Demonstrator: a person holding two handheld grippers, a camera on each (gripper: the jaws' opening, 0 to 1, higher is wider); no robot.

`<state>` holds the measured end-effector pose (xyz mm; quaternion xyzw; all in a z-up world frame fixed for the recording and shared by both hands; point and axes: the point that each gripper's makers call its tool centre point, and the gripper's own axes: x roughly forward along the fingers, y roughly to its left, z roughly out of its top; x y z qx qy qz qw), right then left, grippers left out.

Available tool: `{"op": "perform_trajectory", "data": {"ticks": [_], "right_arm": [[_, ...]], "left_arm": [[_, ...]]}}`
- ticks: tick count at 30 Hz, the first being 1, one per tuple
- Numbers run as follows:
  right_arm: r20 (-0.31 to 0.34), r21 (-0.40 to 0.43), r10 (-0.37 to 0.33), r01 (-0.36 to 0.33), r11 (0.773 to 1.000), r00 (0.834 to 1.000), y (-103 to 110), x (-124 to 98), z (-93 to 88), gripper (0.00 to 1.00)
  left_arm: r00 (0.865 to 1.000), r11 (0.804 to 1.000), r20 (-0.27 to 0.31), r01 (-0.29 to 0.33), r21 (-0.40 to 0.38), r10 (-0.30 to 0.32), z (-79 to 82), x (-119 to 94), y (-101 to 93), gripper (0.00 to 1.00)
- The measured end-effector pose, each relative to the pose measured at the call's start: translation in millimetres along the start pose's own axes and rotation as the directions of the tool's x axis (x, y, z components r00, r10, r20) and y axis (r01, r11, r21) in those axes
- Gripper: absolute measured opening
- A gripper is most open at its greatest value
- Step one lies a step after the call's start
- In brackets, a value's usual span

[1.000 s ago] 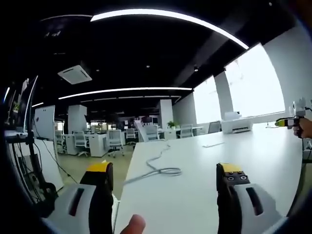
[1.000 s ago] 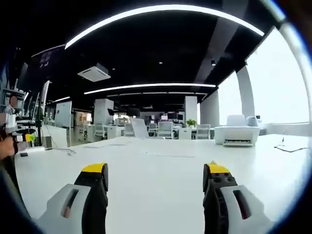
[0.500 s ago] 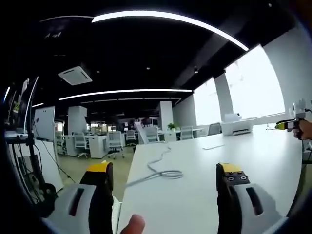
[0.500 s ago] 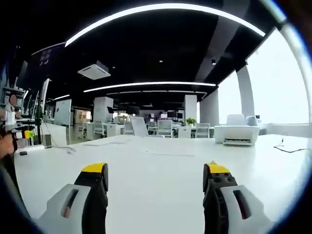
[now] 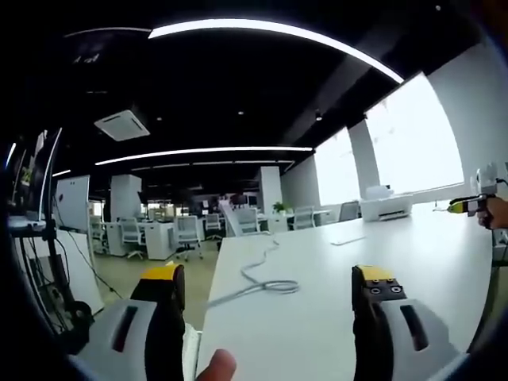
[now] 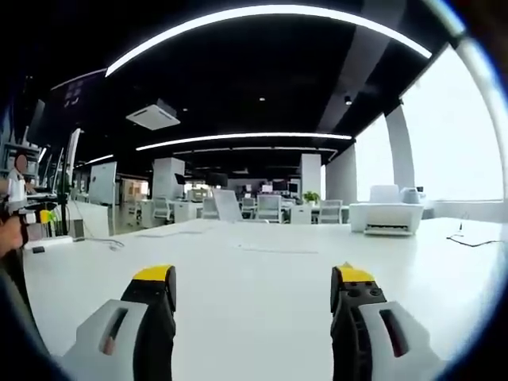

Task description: Pick up the power strip scattered on the table, fix it on the side mounting bracket of the table, and press the switch

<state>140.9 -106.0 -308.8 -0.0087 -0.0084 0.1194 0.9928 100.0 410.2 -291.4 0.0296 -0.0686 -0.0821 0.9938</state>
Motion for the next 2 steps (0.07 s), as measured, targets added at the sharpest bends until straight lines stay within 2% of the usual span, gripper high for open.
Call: {"op": "perform_trajectory", "data": {"ticks": [2], "right_arm": [[-0.002,-0.002,0.001,-0.001,1.000,1.000,0.1,1.0,-0.7,0.75]], "left_arm": [[1.000,1.000,0.000,-0.002,-0.001,0.002,-0.2,0.5,1.4,0.90]]}}
